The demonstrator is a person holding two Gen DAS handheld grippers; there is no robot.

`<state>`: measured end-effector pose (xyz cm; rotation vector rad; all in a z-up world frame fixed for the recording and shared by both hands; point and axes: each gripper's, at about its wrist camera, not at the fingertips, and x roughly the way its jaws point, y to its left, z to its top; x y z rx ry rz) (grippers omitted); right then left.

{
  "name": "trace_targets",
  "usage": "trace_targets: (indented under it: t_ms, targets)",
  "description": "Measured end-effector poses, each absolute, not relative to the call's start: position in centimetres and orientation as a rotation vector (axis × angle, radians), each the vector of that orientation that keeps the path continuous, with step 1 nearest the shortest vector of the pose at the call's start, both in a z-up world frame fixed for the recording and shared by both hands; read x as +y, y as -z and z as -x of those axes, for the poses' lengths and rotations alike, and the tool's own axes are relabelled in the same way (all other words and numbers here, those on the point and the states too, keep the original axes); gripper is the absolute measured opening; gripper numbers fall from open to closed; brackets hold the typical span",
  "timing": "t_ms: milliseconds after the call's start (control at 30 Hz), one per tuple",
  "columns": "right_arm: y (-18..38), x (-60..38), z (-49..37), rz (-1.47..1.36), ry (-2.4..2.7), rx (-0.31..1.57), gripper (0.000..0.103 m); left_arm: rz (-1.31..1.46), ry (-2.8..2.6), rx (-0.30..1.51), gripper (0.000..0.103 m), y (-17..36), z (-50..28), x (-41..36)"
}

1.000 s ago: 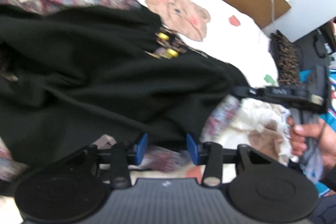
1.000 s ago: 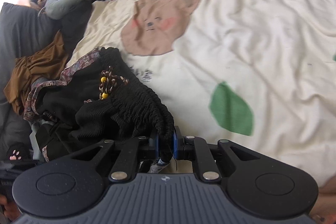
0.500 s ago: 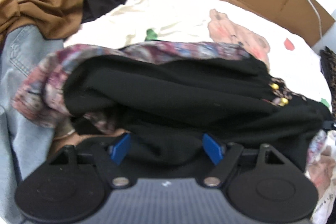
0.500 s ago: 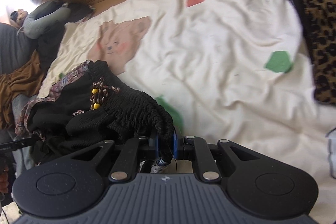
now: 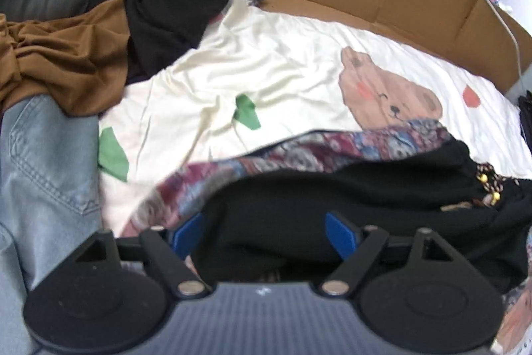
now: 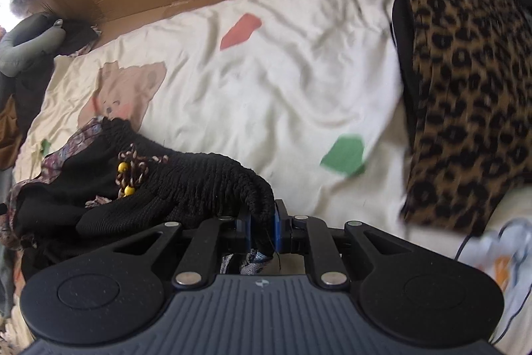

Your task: Fold clothes

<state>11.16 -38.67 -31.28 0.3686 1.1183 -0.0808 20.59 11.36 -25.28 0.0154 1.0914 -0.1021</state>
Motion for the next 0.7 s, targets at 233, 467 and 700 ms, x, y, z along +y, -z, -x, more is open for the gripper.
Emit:
trace_targets:
  t_ms: [233,467,700]
  targets:
    - [29.7,-39.7,-16.1,-0.26,0.103,1.108,0.011,-0.048,0.108,1.081,0.09,26.4,-22.1,10.6]
    - [28.4,-40.7,-20.8,-0.192,0.161,1.072,0.012,-0.082,0.108,1.089,0.09,28.3,-24.8,10.5]
    - [30.1,-41.2,-22.2,-0.272,0.193,1.076,0.047,-0.073,0.106,1.118,0.09,30.5,-25.8,10.4]
